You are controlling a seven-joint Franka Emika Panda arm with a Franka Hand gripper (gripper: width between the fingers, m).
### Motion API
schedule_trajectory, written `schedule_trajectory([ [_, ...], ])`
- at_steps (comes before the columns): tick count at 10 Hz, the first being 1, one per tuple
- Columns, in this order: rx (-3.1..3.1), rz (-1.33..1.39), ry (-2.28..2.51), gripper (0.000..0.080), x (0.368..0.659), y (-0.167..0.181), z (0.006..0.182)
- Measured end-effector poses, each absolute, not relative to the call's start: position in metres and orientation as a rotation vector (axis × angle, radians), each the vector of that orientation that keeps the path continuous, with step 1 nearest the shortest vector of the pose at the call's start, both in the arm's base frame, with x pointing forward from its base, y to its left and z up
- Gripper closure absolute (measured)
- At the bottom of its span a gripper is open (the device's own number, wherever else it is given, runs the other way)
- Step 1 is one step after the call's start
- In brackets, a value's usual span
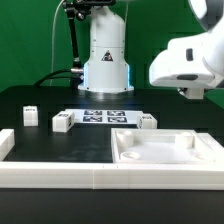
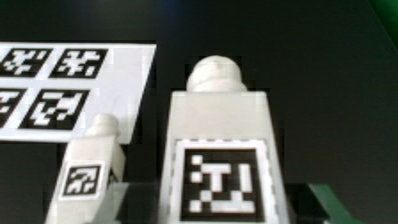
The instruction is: Assemble one leg
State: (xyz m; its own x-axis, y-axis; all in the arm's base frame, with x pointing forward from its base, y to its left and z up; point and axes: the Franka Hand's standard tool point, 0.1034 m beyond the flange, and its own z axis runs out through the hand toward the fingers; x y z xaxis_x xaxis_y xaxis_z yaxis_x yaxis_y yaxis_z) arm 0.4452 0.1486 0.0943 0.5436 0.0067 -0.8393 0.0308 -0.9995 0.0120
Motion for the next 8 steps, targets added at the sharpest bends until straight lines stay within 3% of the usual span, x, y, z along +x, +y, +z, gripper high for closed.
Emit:
schedule_trajectory([
  [2, 2.771, -1.438, 0.032, 0.0509, 0.448, 0.151, 0.088],
  [5, 2.957, -1.079, 0.011, 0.0508, 0.458, 0.154, 0.089],
  [8, 3.089, -0.815, 0.128, 0.0508, 0.501, 0.142, 0.099],
])
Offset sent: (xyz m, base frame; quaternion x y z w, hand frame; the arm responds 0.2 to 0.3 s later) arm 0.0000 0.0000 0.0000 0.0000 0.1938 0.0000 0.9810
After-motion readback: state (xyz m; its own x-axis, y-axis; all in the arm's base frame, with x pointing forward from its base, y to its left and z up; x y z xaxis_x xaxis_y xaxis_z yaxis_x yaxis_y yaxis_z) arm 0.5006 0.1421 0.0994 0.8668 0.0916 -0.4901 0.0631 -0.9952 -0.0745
